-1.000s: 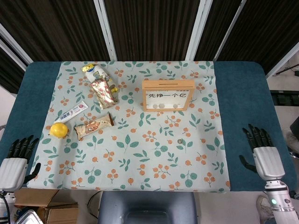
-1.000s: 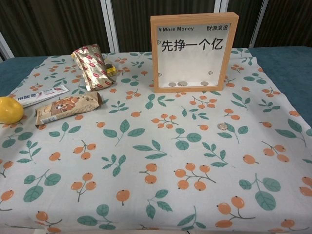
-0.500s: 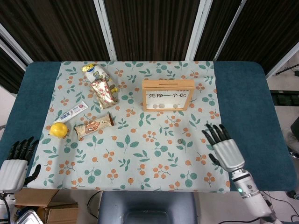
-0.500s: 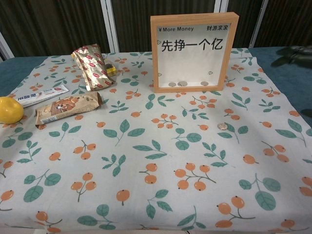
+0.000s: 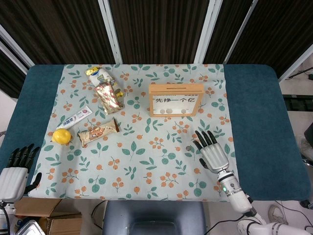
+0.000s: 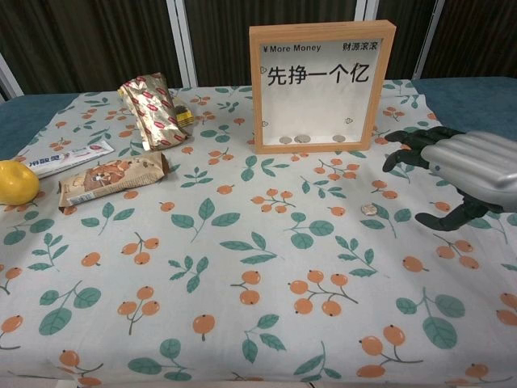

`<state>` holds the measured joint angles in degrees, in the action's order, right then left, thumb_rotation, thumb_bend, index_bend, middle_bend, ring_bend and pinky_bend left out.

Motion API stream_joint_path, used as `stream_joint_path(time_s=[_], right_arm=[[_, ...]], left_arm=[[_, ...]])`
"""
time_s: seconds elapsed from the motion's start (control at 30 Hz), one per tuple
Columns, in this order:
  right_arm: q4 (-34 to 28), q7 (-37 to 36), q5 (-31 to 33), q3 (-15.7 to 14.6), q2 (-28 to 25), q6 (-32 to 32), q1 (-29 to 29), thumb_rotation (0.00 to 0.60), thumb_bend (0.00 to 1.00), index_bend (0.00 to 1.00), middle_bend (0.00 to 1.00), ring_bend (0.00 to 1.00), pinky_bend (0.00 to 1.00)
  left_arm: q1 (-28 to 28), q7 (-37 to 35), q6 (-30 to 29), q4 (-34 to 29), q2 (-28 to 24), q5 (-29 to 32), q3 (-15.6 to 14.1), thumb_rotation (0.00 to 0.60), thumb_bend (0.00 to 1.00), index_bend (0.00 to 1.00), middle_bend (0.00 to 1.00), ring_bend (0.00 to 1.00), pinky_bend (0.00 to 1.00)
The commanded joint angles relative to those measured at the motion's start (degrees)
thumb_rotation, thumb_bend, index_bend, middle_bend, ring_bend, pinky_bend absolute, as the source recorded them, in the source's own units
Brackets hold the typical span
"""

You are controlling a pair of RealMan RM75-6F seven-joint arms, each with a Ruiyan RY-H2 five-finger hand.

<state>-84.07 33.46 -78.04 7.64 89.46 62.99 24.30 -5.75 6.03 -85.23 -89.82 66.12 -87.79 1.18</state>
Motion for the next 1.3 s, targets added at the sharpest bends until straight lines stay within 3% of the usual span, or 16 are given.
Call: stream_joint_path(time_s=[0.03, 0.7, 1.3], right_arm=[[3.94, -2.32, 0.37, -0.12, 2.73, -0.77, 1.3, 0.6, 0.5, 0.36, 0.0, 0.0, 0.0], [14.71, -9.88, 1.4, -0.19, 9.79, -3.44, 4.96, 0.6, 0.54, 0.42, 0.0, 0.0, 0.0], [16.53, -10.98, 1.6, -0.98, 11.02, -2.42, 5.22, 0.6, 0.54, 0.46, 0.0, 0.0, 0.0]], left_arm=[[-0.05, -0.35, 0.17, 0.29, 0.01, 0.11, 0.03, 0.6, 0.4, 0.0, 0.0, 0.0, 0.0], [-0.01, -2.01, 0.83, 2.52, 0.78, 0.66, -0.13, 0.6, 0.4, 0.0, 0.0, 0.0, 0.0], [-0.05, -2.56, 0.95, 3.27, 0.99, 0.78, -0.1, 0.6, 0.4, 0.0, 0.0, 0.0, 0.0]])
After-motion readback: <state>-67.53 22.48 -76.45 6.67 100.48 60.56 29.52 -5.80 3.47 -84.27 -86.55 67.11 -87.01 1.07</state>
